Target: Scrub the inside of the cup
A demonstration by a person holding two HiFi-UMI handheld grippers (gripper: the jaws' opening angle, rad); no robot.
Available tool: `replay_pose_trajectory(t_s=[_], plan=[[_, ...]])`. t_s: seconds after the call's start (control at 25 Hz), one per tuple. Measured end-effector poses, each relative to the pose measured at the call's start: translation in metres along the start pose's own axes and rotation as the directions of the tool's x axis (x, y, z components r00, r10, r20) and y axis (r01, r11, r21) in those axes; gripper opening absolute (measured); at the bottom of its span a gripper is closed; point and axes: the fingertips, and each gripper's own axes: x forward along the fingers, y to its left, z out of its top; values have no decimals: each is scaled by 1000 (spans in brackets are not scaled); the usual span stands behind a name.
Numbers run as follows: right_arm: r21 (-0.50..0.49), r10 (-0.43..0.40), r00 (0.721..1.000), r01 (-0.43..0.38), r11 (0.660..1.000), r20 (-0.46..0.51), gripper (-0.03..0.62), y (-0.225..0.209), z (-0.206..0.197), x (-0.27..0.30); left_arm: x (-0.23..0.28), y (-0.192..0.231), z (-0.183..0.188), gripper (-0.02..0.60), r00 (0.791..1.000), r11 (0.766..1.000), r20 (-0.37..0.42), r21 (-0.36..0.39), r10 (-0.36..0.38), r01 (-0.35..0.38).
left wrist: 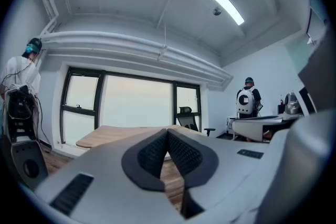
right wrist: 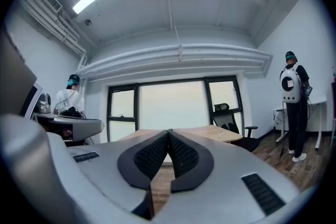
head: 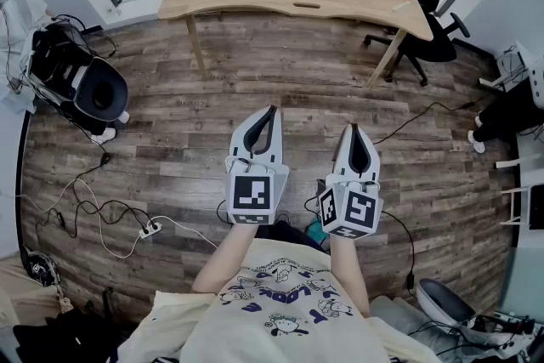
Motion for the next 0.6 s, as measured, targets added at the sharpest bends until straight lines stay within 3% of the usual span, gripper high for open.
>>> replay_pose_trajectory(t_s=[0.6], plan=[[9,32,999,-32,999,18,17,-9,0,9,14,-4,-3,3,1000,1000,-5,0,14,-14]])
